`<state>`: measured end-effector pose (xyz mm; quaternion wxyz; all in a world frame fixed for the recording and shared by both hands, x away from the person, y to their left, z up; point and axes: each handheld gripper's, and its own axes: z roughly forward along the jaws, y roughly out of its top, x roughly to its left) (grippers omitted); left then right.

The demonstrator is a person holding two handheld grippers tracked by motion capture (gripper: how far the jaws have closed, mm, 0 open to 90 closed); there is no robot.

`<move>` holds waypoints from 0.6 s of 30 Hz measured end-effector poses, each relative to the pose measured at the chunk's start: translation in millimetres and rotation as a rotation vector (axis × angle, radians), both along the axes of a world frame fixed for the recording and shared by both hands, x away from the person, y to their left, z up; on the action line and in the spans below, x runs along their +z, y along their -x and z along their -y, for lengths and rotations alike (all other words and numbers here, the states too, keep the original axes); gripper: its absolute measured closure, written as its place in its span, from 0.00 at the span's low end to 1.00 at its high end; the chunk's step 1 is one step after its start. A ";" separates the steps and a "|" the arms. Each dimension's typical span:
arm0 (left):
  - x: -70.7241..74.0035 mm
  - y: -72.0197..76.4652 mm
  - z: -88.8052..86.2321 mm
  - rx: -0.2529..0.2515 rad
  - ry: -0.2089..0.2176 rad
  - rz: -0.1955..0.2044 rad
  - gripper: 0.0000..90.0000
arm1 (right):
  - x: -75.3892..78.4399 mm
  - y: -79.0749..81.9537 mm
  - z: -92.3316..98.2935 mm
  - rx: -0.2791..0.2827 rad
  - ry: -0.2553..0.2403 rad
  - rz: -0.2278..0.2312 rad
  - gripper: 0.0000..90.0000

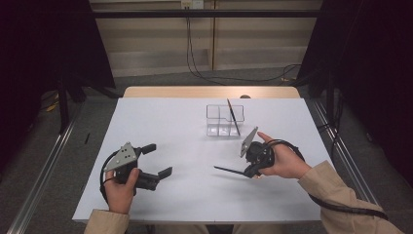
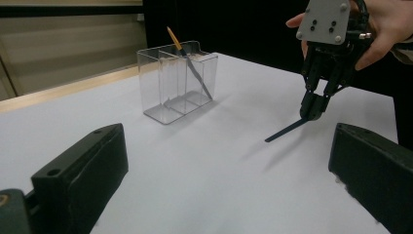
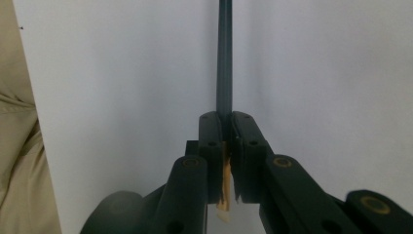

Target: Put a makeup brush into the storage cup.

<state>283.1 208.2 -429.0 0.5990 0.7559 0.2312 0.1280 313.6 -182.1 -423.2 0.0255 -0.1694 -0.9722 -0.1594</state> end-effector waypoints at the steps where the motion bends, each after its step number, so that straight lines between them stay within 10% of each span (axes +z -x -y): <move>1: 0.0 -0.2 1.3 0.001 0.004 -0.003 0.01 | -0.2 0.3 -1.5 0.010 -0.001 0.005 0.93; 18: -2.4 -2.8 7.8 -0.019 -0.002 -0.016 0.01 | 6.7 3.9 -25.8 0.054 0.009 -0.002 0.93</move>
